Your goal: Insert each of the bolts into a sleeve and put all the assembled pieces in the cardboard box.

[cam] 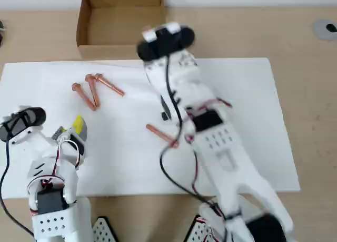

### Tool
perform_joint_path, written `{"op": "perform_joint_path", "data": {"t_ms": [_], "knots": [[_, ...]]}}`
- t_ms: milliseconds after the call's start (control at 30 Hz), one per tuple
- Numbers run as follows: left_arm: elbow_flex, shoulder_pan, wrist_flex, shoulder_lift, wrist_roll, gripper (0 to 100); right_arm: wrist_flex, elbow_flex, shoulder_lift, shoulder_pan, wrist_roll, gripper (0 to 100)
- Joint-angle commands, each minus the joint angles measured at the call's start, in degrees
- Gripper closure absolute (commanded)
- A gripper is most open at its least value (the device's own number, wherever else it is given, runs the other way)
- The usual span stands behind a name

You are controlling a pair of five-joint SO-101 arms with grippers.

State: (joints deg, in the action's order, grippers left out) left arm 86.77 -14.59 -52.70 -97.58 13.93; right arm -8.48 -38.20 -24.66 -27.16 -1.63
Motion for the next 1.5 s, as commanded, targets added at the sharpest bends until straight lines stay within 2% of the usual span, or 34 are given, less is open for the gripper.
{"op": "perform_joint_path", "data": {"t_ms": [0, 400, 867, 1267, 1467], "knots": [[0.88, -0.18, 1.67, -0.13, -0.53, 80, 1.85, 13.76, 10.33, 0.84, 0.44, 98.9], [3.34, 1.05, 1.67, -0.48, -0.44, 80, 0.79, 51.74, 48.40, 2.51, 2.64, 98.9], [3.43, 1.14, 1.67, -0.31, -0.44, 80, -16.62, 94.73, 80.31, 6.73, 2.64, 98.9], [3.43, 1.14, 1.67, -0.22, -0.44, 80, -23.30, 109.93, 91.12, 7.52, 2.64, 98.6], [3.43, 1.14, 1.67, -0.22, -0.44, 80, -23.30, 110.29, 92.62, 7.96, 7.12, 98.5]]}}
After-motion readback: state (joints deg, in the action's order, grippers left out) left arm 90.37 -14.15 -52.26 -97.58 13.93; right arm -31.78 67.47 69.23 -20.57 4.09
